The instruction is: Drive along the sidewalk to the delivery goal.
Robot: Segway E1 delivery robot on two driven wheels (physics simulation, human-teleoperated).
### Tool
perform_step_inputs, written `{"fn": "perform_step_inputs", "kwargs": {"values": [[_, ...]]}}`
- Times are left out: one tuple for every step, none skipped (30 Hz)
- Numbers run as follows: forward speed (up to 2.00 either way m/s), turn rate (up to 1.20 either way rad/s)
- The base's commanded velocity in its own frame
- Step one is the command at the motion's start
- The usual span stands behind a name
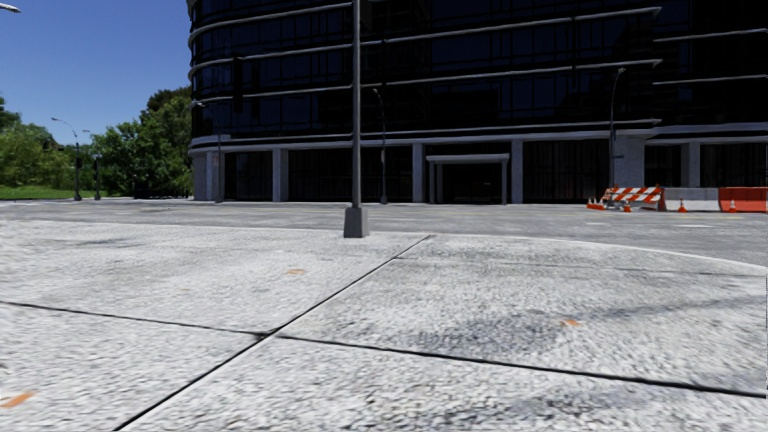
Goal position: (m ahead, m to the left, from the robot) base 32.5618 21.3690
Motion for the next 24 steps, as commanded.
{"fn": "perform_step_inputs", "kwargs": {"values": [[2.0,0.76],[2.0,0.76],[2.0,0.76],[2.0,0.76],[2.0,0.76],[2.0,0.76],[2.0,0.76],[2.0,0.76],[2.0,0.76],[2.0,0.72],[2.0,0.72],[2.0,0.71],[2.0,0.7],[2.0,0.7],[2.0,0.7],[2.0,0.7],[2.0,0.7],[2.0,0.7],[2.0,0.7],[2.0,0.7],[2.0,0.7],[2.0,0.7],[2.0,0.7],[2.0,0.7]]}}
